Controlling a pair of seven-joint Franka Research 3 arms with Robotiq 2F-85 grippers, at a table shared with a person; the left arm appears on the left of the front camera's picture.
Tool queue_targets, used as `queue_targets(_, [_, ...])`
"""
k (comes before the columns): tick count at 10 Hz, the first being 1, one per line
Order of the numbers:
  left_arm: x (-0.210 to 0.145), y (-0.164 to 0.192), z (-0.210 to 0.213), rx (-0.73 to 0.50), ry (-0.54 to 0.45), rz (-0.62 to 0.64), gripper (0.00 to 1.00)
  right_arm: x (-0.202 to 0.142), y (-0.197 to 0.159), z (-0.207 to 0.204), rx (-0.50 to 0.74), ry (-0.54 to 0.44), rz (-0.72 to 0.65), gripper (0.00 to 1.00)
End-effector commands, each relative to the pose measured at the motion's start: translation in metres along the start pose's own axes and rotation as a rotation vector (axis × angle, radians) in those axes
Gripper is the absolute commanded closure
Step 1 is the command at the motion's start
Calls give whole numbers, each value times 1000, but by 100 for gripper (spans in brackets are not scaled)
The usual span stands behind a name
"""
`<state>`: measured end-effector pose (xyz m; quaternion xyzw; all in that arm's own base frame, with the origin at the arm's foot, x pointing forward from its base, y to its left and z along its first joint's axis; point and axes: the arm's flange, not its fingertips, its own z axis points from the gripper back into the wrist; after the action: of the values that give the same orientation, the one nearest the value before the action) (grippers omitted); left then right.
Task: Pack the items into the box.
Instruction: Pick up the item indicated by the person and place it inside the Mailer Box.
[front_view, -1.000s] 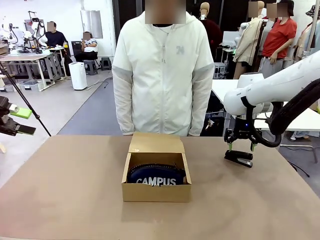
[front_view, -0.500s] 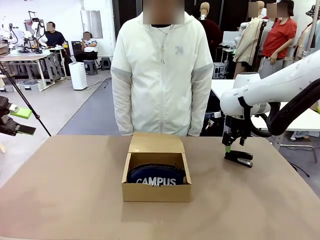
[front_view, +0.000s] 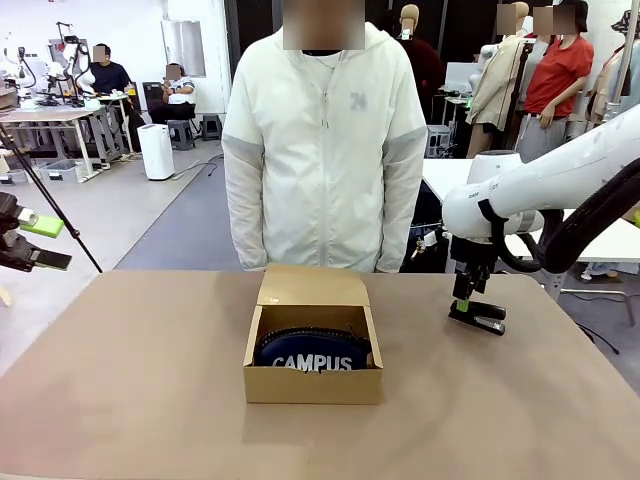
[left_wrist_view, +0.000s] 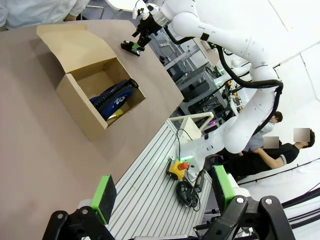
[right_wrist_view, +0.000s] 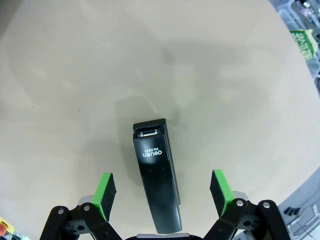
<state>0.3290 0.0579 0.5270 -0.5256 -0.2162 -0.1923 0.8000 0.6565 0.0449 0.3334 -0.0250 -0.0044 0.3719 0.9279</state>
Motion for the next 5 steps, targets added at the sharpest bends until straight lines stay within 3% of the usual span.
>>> queue_targets(1, [-2, 1, 3, -6, 9, -18, 0, -2, -1, -2, 20, 13, -23, 0])
queue_targets(5, [-2, 1, 3, -6, 9, -18, 0, -1, -9, -29, 78, 82, 70, 0])
